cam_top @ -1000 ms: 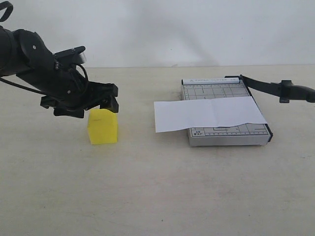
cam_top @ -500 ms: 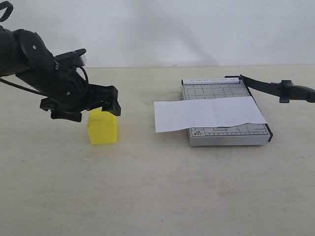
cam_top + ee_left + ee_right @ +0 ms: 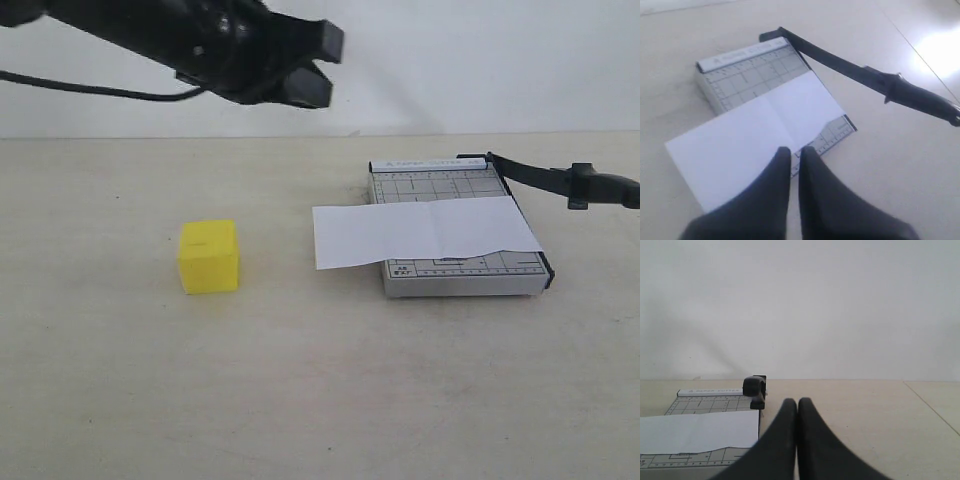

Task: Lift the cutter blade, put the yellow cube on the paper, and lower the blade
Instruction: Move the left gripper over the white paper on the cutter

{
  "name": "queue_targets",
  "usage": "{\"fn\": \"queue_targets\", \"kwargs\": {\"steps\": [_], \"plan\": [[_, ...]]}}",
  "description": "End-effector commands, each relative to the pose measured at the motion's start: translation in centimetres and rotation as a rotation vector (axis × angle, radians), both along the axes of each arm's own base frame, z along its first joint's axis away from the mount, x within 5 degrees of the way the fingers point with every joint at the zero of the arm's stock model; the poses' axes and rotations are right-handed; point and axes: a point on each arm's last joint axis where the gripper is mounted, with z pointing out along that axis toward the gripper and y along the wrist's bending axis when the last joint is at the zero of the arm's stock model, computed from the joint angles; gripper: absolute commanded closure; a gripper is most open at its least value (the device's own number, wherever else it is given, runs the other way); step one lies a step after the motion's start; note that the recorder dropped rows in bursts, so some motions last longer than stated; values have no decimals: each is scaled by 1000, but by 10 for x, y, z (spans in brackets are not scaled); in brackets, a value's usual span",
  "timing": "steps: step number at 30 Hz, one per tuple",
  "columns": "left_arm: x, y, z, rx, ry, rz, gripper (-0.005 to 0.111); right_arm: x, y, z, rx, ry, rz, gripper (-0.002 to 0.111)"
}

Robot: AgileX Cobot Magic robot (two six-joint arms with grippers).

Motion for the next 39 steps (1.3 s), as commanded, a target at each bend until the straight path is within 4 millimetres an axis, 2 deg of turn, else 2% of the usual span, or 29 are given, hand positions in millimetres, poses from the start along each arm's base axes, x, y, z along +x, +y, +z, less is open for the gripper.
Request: {"fn": "queue_targets", "kwargs": {"steps": [1, 3, 5, 7, 9, 17, 22, 29, 32, 39], "plan": [[0, -47, -33, 36, -12, -83, 102, 0, 0, 0, 2, -11, 0, 108], [4, -70, -61, 103, -73, -130, 102, 0, 0, 0, 2, -11, 0, 108], [6, -83, -89, 159, -69, -174, 102, 0, 0, 0, 2, -11, 0, 108], [9, -89, -115, 183, -36, -172, 102, 0, 0, 0, 2, -11, 0, 108], [15, -89, -127, 192, -44, -140, 102, 0, 0, 0, 2, -11, 0, 108], [29, -87, -126, 198, -180, -45, 102, 0, 0, 0, 2, -10, 0, 108], [25, -105, -154, 234, -202, -52, 102, 0, 0, 0, 2, -10, 0, 108], [14, -129, -171, 274, -288, -86, 102, 0, 0, 0, 2, -10, 0, 108], [14, -132, -173, 280, -308, -89, 102, 0, 0, 0, 2, -10, 0, 108], [21, -134, -163, 259, -354, -63, 102, 0, 0, 0, 2, -10, 0, 108]]}}
